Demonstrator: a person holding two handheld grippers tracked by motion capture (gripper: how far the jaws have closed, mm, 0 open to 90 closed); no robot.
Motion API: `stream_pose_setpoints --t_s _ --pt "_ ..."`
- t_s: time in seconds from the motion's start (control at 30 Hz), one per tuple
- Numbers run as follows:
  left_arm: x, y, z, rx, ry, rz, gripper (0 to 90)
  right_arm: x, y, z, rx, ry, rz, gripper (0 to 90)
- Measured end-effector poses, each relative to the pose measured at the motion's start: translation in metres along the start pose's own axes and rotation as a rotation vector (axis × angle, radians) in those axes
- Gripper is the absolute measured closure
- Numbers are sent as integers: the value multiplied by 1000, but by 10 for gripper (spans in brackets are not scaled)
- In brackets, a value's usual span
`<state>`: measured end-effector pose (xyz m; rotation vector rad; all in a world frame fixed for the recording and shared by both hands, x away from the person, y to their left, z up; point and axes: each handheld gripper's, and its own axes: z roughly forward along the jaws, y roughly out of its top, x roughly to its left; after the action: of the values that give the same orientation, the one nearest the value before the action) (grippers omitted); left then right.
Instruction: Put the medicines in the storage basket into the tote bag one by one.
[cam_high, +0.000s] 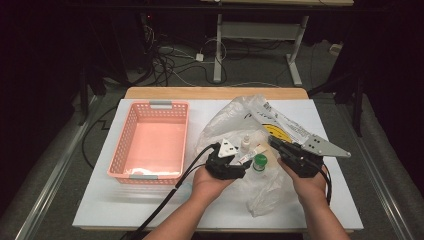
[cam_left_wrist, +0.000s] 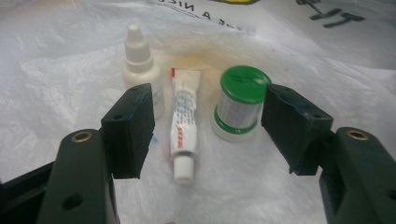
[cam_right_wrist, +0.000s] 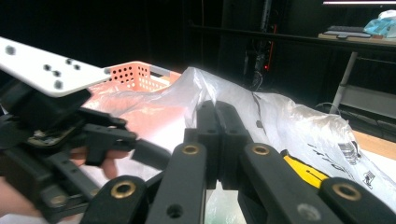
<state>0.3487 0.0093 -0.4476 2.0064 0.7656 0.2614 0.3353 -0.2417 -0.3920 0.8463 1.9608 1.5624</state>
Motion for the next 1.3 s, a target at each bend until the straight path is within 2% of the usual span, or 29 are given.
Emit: stream_pose_setpoints --t_s 0.1,0.43,0.63,0.8,1.0,1.23,1.3 --pt "-3 -9 -9 -2 -22 -7 315 0 1 -1 2 0 5 900" --pt "-15 -35 -40 7 -35 43 314 -1 2 -3 -3 -8 2 900" --pt "-11 -49 -53 2 -26 33 314 -4 3 -6 -11 -16 6 900" --pt "-7 -61 -58 5 -18 19 299 -8 3 -9 -16 -29 12 900" --pt "-6 -67 -57 23 -4 11 285 -14 4 -13 -27 -43 22 900" --pt "-6 -70 -57 45 36 30 266 -26 7 -24 -58 -73 47 900" --pt "-4 -70 -57 49 54 23 240 -29 7 -26 -64 -84 57 900"
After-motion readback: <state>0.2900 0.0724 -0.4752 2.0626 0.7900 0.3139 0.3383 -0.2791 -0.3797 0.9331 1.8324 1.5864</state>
